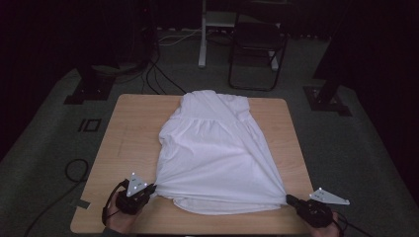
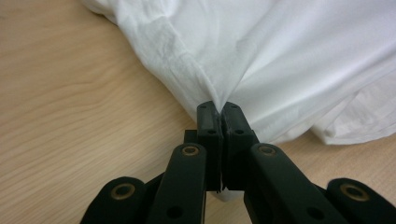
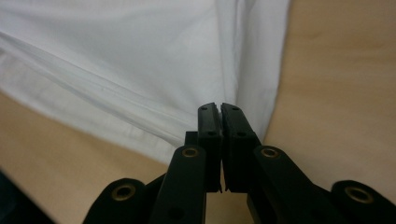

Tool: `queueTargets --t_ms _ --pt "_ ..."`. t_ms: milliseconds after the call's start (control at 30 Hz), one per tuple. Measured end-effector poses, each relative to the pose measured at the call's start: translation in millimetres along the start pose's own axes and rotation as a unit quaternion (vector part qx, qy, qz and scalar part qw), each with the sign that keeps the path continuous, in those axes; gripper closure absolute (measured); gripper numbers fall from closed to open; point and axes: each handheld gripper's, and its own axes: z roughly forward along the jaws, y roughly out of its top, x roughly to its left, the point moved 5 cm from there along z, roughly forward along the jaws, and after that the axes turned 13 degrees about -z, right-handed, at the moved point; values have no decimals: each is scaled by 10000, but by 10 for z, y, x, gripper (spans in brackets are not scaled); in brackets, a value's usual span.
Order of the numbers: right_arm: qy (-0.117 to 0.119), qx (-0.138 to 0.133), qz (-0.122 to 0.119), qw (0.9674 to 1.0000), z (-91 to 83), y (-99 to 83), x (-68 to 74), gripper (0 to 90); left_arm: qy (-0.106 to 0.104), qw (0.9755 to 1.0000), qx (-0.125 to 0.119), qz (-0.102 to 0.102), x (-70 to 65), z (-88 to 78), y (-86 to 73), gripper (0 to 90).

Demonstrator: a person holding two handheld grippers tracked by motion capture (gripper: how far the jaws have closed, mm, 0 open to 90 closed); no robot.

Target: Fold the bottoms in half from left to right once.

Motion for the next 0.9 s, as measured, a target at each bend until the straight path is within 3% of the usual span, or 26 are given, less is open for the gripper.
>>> queueTargets --t_ms 67,133,267,367,500,733,900 --pt "76 255 -41 9996 68 -67 33 786 -55 10000 20 74 -23 -3 1 821" --pt "-8 349 -73 9994 108 -60 25 590 30 9998 -123 144 -12 8 24 625" --pt "-83 -73 -50 9999 85 181 -33 474 -50 9988 -428 -216 91 35 151 497" --pt "-120 -172 -231 9995 193 426 -88 450 63 9976 -493 -477 227 158 258 474" --pt "-102 -178 -406 9990 480 722 -168 425 83 9969 -395 -678 368 349 325 455" --pt "-72 -77 -550 9984 1038 1095 -299 421 205 9976 -175 -632 440 583 328 442" --pt "-142 -3 -641 9978 1269 1223 -342 428 268 9975 -96 -640 472 633 326 438"
